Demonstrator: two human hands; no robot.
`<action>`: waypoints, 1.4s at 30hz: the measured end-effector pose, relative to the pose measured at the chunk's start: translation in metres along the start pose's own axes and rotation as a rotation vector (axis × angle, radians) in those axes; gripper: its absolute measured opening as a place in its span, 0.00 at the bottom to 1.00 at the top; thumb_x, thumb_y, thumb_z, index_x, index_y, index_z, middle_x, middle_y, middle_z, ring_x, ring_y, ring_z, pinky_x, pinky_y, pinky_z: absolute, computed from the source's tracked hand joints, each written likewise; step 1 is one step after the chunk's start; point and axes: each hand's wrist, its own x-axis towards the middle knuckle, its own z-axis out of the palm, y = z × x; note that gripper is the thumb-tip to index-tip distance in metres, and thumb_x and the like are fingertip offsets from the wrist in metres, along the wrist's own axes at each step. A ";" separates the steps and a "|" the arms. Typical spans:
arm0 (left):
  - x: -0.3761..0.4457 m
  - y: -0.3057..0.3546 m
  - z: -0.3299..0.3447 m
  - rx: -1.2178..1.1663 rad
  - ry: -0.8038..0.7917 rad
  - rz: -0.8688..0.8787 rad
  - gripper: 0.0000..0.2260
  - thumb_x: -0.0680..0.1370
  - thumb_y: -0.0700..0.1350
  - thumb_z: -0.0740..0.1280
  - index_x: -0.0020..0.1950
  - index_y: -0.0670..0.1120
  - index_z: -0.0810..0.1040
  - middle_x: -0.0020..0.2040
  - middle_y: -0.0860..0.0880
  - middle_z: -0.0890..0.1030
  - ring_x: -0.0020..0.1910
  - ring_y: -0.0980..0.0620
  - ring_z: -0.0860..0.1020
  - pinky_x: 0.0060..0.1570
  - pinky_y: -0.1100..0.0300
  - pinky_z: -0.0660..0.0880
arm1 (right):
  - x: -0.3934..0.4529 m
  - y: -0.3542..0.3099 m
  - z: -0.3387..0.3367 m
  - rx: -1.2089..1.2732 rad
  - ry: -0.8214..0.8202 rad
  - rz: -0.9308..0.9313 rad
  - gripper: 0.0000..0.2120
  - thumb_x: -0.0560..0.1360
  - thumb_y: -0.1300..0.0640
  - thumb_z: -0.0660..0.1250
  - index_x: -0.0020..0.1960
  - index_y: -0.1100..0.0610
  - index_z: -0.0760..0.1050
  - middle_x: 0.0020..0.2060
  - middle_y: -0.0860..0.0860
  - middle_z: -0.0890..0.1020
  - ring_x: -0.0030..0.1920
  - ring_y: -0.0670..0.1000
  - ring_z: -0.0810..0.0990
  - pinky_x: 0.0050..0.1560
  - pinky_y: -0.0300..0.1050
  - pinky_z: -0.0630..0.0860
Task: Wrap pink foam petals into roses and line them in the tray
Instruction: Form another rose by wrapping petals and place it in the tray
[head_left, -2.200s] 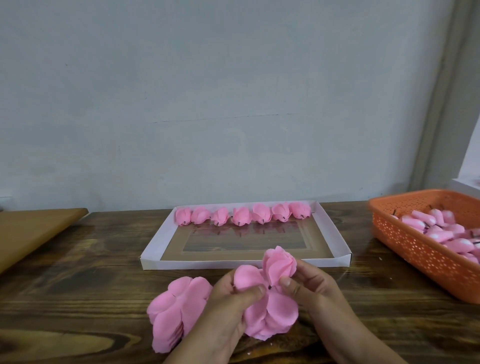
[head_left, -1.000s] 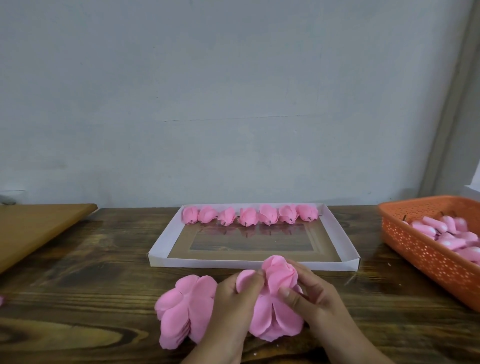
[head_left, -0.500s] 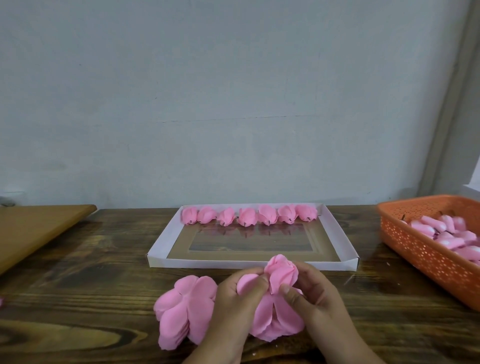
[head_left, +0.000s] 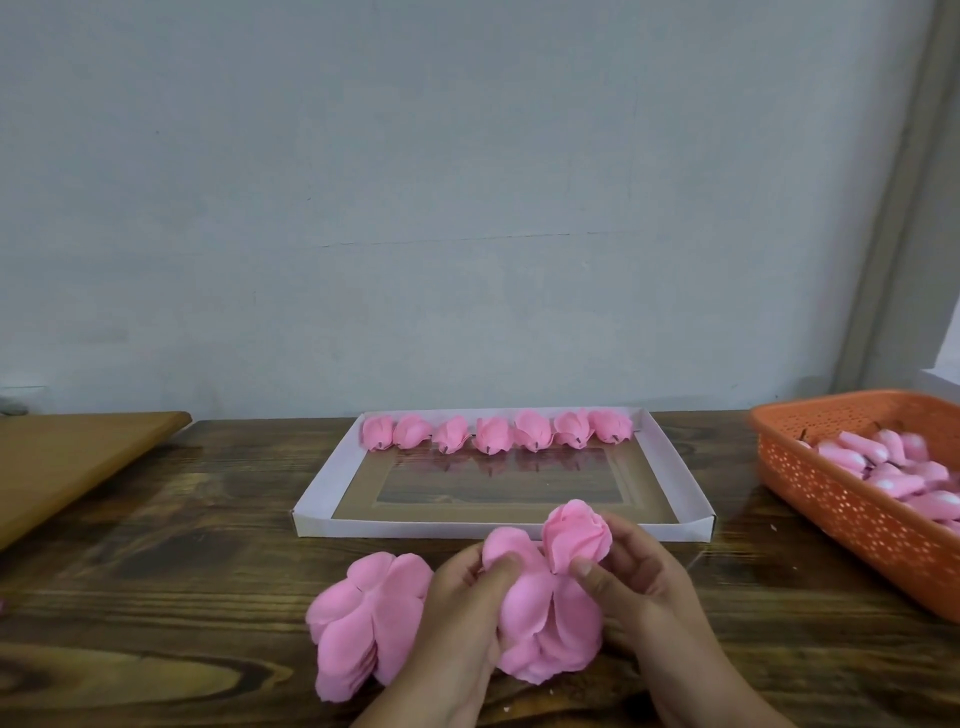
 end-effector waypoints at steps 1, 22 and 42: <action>0.001 -0.001 0.000 -0.008 0.033 -0.016 0.09 0.80 0.42 0.66 0.47 0.44 0.87 0.43 0.34 0.85 0.40 0.41 0.85 0.38 0.51 0.82 | 0.000 0.001 0.000 -0.002 -0.010 0.010 0.22 0.69 0.66 0.71 0.62 0.60 0.77 0.53 0.57 0.86 0.56 0.56 0.84 0.51 0.46 0.82; -0.007 0.004 0.011 0.239 0.035 0.171 0.11 0.82 0.54 0.63 0.50 0.64 0.85 0.47 0.58 0.87 0.50 0.64 0.83 0.47 0.71 0.76 | -0.001 -0.002 0.004 -0.200 -0.087 -0.074 0.20 0.74 0.72 0.68 0.56 0.50 0.84 0.52 0.53 0.86 0.54 0.52 0.85 0.50 0.40 0.80; -0.014 0.023 0.015 0.184 0.036 0.099 0.22 0.82 0.57 0.59 0.31 0.79 0.75 0.34 0.77 0.78 0.38 0.81 0.74 0.34 0.83 0.68 | -0.002 -0.004 0.007 -0.174 -0.111 -0.080 0.22 0.74 0.72 0.68 0.56 0.48 0.83 0.53 0.54 0.86 0.56 0.52 0.84 0.53 0.41 0.79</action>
